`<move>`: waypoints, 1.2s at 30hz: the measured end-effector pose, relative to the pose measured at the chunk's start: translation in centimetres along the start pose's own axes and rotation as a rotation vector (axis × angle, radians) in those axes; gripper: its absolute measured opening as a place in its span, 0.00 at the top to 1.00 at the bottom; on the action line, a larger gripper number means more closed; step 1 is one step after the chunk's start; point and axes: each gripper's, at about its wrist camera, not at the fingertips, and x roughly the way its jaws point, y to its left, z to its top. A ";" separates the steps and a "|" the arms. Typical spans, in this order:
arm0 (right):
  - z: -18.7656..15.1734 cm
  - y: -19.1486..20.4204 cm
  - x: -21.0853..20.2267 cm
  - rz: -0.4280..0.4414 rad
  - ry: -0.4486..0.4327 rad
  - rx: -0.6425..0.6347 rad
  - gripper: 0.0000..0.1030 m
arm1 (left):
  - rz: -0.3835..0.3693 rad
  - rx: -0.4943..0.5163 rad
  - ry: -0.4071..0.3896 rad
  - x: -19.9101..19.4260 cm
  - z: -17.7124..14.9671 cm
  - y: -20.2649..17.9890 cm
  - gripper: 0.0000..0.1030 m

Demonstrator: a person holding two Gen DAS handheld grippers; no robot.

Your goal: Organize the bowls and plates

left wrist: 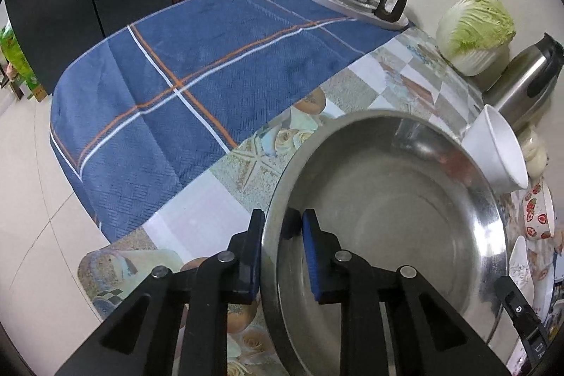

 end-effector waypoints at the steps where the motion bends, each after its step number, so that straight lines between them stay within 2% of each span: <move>1: 0.0 0.2 -0.3 -0.003 -0.004 -0.008 0.74 | -0.004 0.000 -0.006 -0.3 0.0 0.0 0.78; 22: -1.0 -0.3 -7.9 0.019 -0.102 -0.019 0.74 | -0.087 0.037 -0.126 -6.7 -0.6 -2.5 0.78; 36: -1.8 -4.8 -13.7 0.008 -0.183 0.033 0.74 | -0.131 0.160 -0.181 -10.0 -2.7 -8.6 0.78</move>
